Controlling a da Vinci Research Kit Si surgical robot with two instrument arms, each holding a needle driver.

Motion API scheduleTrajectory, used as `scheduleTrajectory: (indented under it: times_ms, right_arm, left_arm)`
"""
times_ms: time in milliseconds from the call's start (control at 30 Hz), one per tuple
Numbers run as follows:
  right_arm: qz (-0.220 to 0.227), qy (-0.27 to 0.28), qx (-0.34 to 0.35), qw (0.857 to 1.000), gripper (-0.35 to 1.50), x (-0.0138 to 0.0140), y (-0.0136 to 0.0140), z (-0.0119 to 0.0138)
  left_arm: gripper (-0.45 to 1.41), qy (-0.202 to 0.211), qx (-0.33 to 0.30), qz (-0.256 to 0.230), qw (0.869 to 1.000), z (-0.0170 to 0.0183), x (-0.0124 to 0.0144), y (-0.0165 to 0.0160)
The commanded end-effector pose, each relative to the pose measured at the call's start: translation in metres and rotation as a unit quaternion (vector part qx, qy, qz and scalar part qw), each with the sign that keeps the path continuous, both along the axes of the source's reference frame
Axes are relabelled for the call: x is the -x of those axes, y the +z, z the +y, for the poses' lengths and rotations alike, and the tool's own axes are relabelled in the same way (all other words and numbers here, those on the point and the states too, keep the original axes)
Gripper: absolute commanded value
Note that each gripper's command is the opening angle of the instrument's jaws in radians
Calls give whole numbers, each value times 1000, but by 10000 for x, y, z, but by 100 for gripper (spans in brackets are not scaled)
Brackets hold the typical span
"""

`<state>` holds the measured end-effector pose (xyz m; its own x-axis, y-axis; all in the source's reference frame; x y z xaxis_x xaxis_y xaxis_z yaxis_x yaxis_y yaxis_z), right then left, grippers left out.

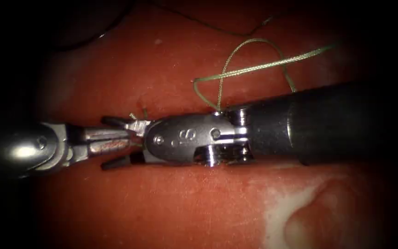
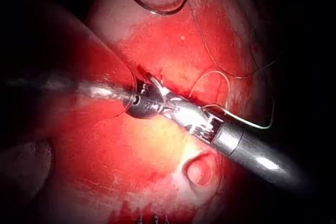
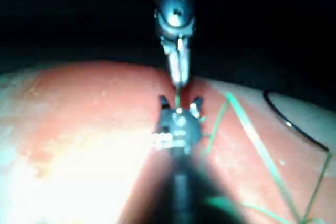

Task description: Wound Closure

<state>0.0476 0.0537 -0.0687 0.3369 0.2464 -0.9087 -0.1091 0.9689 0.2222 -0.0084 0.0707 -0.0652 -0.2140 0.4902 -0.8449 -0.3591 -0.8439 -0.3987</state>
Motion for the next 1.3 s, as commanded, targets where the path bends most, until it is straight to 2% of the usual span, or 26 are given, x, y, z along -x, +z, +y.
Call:
scheduleTrajectory:
  times_ms: [33,133,200,233,500,533,567,600,700,833,900,933,967,1000,1067,1133,1200,1300]
  right_arm:
    - [0,0,1,1000,126,-10,5,-2]
    - [-2,-2,3,1000,126,-11,10,-5]
    - [-2,-2,2,1000,106,-11,8,-4]
    - [-1,-3,2,1000,104,-11,8,-4]
    - [6,1,1,1000,103,-19,0,-1]
    - [9,-2,1,1000,89,-19,1,-2]
    - [14,-12,-1,1000,54,-18,2,-3]
    - [20,-30,-4,999,-35,-17,4,-5]
    - [13,-69,-10,998,-35,-14,13,-10]
    - [13,-68,-10,998,-35,-11,6,-6]
    - [13,-63,-10,998,-35,-6,-1,-5]
    - [7,-53,-8,999,36,1,-8,-4]
    - [-3,-29,-7,1000,119,14,-19,-2]
    - [-7,-17,-9,1000,130,20,-25,0]
    - [-13,24,-15,1000,145,52,-55,9]
    - [-2,43,-21,999,148,78,-76,14]
    - [7,47,-28,998,148,119,-95,17]
    - [5,49,-29,998,148,162,-100,12]
  left_arm:
    - [-35,1,-1,0,1000,-3,5,4]
    - [-35,1,-2,-1,1000,-5,5,2]
    - [-35,-1,-5,-1,1000,-5,5,1]
    - [-35,-1,-5,-1,1000,-5,5,1]
    - [-35,0,-2,0,1000,-6,7,1]
    - [-35,0,-2,0,1000,-6,7,0]
    - [-35,0,-2,0,1000,-6,7,0]
    - [-35,0,-2,0,1000,-7,7,0]
    - [-35,1,-1,0,1000,-7,8,-4]
    - [-35,2,1,0,1000,-10,5,-10]
    - [-35,7,1,-3,1000,-15,-6,-13]
    - [-35,6,5,1,1000,-19,-21,-16]
    - [-35,1,10,7,1000,-20,-39,-18]
    - [-35,0,13,10,1000,-19,-47,-18]
    - [-35,-12,25,25,999,-16,-82,-13]
    - [-35,-13,37,48,998,-14,-107,-1]
    - [-35,-16,48,78,996,-14,-134,23]
    - [-35,-16,58,126,990,-20,-141,68]
